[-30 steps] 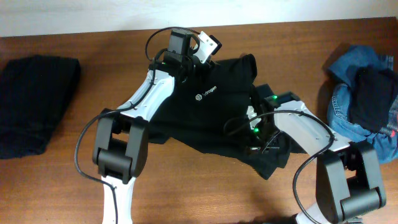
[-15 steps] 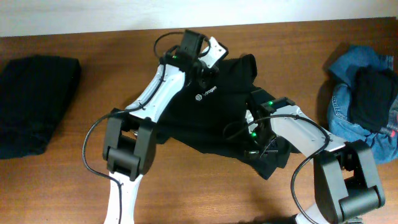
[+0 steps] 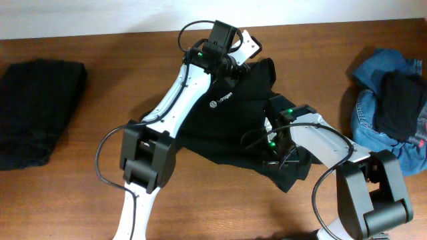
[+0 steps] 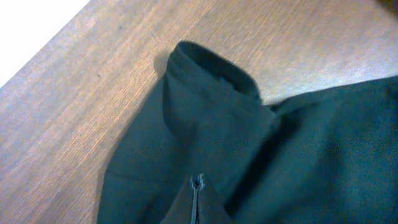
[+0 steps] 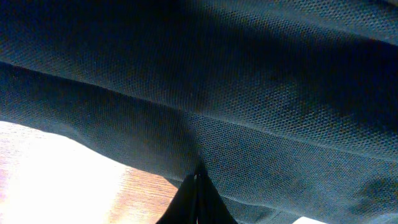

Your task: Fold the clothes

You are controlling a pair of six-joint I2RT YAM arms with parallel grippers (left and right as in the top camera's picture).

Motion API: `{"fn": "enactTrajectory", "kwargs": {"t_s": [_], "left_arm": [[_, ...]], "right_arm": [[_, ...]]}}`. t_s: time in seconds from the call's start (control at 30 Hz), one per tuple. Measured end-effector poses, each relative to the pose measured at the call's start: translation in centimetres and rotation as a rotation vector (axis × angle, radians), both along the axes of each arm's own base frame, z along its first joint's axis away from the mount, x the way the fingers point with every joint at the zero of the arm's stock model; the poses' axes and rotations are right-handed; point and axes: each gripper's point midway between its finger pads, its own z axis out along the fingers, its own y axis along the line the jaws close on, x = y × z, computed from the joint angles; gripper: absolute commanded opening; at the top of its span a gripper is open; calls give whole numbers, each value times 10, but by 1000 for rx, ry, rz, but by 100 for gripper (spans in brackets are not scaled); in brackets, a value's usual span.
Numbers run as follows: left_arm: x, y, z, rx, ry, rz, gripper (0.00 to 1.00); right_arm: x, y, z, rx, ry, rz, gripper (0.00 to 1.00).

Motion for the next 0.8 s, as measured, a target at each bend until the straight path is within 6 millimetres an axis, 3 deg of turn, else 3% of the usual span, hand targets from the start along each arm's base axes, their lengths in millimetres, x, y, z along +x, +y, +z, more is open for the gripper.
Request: {"fn": "enactTrajectory", "kwargs": {"t_s": [0.27, 0.8], "left_arm": [[5, -3, -69, 39, 68, 0, 0], [19, -5, -111, 57, 48, 18, 0]], "right_arm": [[-1, -1, 0, -5, 4, 0, 4], [-1, -2, 0, -9, 4, 0, 5]]}}
